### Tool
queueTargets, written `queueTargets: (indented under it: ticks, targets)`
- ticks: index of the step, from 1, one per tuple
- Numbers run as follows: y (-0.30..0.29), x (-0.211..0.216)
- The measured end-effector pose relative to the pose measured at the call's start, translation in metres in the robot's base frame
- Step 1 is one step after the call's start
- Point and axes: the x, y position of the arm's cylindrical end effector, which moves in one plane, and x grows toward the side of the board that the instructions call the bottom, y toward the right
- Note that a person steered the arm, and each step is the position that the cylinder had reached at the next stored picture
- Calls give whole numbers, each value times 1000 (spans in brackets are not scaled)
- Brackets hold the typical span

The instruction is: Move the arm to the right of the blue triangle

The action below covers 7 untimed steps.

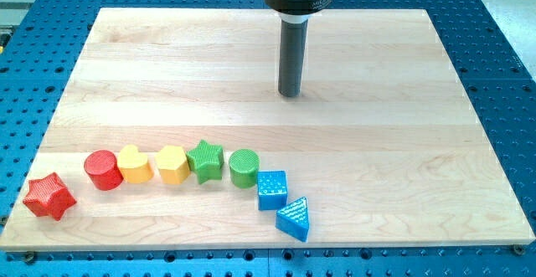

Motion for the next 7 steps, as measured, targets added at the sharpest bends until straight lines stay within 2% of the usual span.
queueTargets:
  ticks: [4, 6, 7]
  targets:
    - [0, 13]
    - [-1, 89]
    - [76, 85]
